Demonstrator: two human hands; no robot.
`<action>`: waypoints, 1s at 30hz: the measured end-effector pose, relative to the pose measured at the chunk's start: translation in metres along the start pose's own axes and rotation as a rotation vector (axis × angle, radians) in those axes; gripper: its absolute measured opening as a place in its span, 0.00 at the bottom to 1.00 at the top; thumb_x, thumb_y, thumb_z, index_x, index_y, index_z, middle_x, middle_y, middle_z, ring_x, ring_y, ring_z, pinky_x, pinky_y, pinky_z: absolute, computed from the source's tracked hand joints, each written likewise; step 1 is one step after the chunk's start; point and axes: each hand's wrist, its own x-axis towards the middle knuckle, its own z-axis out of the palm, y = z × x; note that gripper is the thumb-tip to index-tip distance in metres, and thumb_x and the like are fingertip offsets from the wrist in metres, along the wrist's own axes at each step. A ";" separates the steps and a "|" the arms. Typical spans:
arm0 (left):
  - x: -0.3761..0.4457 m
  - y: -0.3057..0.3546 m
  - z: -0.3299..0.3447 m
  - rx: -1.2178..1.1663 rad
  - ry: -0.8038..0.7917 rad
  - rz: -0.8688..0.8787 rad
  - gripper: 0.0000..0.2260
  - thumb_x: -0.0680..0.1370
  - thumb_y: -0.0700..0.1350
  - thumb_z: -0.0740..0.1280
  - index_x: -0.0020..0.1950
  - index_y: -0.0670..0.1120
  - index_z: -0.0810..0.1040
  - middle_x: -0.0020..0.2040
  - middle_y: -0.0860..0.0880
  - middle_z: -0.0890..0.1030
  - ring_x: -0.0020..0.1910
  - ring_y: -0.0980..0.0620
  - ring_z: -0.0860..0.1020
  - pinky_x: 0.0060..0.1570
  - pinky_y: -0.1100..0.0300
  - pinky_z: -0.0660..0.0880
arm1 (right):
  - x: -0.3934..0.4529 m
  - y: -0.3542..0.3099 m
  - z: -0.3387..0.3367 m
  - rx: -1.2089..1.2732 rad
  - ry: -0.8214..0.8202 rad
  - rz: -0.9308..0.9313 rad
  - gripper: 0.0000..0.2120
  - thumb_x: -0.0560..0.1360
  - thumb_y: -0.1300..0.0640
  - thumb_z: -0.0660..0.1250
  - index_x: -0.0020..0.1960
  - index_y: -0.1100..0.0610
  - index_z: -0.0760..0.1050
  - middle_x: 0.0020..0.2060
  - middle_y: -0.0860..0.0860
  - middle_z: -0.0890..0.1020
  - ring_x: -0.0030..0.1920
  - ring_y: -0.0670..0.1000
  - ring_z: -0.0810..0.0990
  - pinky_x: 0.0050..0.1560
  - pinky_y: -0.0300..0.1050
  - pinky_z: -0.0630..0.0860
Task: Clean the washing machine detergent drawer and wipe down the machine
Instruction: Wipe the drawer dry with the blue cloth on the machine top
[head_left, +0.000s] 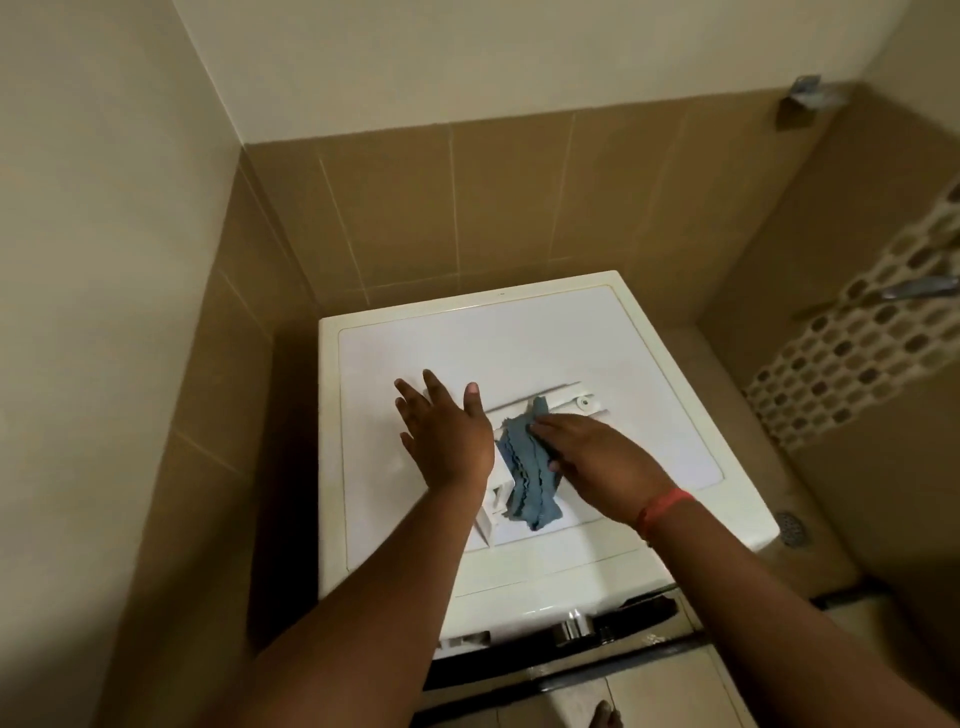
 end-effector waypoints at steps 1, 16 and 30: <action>0.000 -0.001 0.000 -0.010 -0.003 0.005 0.31 0.82 0.62 0.50 0.80 0.48 0.50 0.81 0.43 0.45 0.79 0.41 0.49 0.74 0.42 0.57 | 0.005 -0.002 0.004 -0.005 -0.080 -0.033 0.26 0.77 0.62 0.66 0.74 0.56 0.67 0.72 0.55 0.70 0.71 0.56 0.69 0.71 0.40 0.58; -0.003 0.004 0.001 0.224 0.039 -0.053 0.36 0.78 0.67 0.46 0.80 0.48 0.48 0.80 0.42 0.44 0.79 0.39 0.47 0.74 0.38 0.56 | 0.012 -0.011 0.013 -0.015 -0.051 -0.095 0.26 0.70 0.63 0.69 0.68 0.60 0.71 0.60 0.58 0.74 0.57 0.59 0.74 0.53 0.50 0.78; -0.001 0.007 0.001 0.227 0.031 -0.088 0.37 0.78 0.69 0.51 0.81 0.49 0.48 0.81 0.44 0.44 0.79 0.42 0.46 0.74 0.39 0.51 | 0.024 0.030 0.016 -0.248 -0.195 -0.298 0.39 0.61 0.42 0.78 0.65 0.59 0.73 0.59 0.57 0.76 0.58 0.59 0.74 0.59 0.53 0.77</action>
